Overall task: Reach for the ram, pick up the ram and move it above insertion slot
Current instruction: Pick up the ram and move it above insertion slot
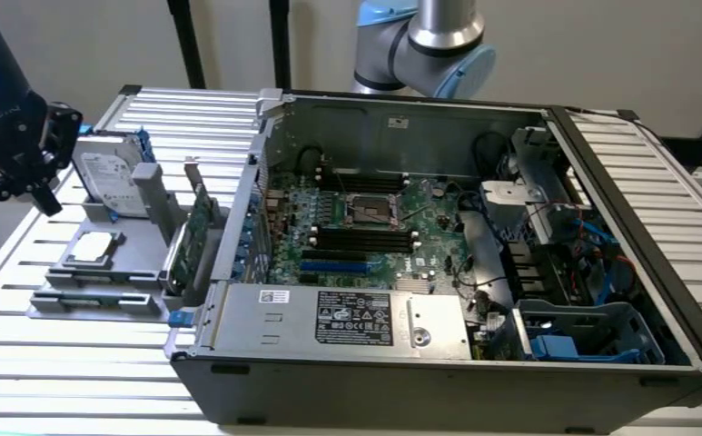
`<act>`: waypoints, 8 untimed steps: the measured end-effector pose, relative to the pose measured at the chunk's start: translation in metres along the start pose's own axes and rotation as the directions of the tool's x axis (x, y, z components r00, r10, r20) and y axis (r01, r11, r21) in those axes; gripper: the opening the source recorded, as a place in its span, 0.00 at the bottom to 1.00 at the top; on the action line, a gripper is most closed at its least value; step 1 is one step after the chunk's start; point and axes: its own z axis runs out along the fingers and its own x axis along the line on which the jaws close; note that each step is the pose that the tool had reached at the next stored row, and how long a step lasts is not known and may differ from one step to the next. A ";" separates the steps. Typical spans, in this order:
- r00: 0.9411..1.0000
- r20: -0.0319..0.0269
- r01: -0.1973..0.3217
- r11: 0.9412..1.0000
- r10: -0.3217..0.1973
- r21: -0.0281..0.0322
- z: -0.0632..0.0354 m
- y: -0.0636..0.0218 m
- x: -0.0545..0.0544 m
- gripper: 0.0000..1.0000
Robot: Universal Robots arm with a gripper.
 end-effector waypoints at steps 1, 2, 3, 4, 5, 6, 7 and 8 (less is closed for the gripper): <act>1.000 -0.001 0.018 1.000 -0.018 0.000 0.0001 0.0000 0.000 0.11; 0.999 -0.001 0.036 0.999 -0.036 0.000 0.0003 0.0000 0.000 0.11; 0.999 -0.002 0.054 0.999 -0.054 0.000 0.0004 0.0000 0.000 0.11; 0.997 -0.003 0.072 0.997 -0.072 0.000 0.0006 0.0000 0.000 0.11; 0.996 -0.004 0.091 0.996 -0.091 0.000 0.0007 0.0000 0.000 0.11; 0.994 -0.004 0.109 0.994 -0.109 0.000 0.0009 0.0000 0.000 0.11; 0.992 -0.005 0.127 0.992 -0.127 0.000 0.0011 -0.0001 0.000 0.11; 0.989 -0.006 0.145 0.989 -0.145 0.000 0.0013 -0.0001 0.000 0.11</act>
